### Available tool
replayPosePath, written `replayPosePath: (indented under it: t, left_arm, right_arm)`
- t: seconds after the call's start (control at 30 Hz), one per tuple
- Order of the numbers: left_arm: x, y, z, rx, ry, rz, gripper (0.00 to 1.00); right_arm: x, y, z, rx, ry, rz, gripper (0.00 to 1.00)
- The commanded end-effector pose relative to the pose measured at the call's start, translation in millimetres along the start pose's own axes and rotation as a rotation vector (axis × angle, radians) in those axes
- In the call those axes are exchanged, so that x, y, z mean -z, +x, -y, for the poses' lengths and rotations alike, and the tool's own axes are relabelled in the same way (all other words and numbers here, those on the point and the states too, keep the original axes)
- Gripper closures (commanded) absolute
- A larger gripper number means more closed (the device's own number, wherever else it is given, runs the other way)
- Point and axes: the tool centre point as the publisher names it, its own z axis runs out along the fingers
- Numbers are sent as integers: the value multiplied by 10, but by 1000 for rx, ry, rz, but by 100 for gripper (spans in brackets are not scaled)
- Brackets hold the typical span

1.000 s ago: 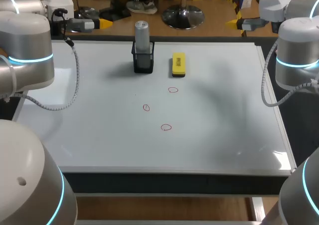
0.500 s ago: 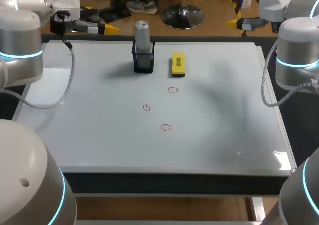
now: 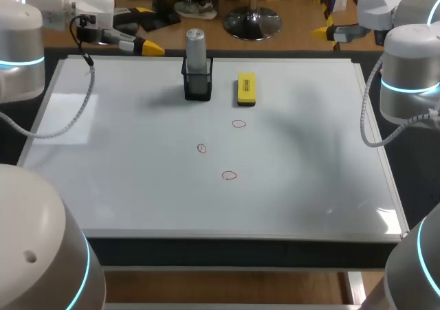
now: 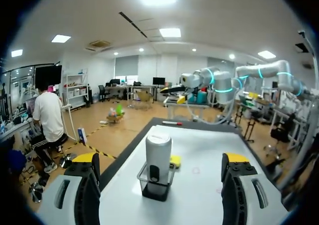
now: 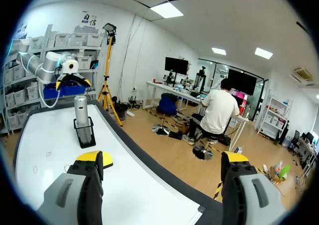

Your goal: Pick up the inspection probe, press it on each red-marked spot on the whiteboard one by one, put down the probe, pick up the eraser, and wipe off all the red marks.

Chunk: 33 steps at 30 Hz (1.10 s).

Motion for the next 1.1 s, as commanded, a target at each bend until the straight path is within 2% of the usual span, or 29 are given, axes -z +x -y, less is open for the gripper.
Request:
replayPosePath:
  t: [0.03,0.47,0.83,1.1]
  left_arm:
    - [-133,-47,-38,-4,9,-130,0]
    - [-507,-18,-78,-35,33,-192,0]
    - [-759,43,-118,-31,49,-212,0]
    - [-921,98,-196,-31,26,-211,0]
  right_arm:
    - [-1,-4,2,0,0,-1,0]
    - [-1,-4,2,0,0,-1,0]
    - [-1,-4,2,0,0,-1,0]
    - [-1,-4,2,0,0,-1,0]
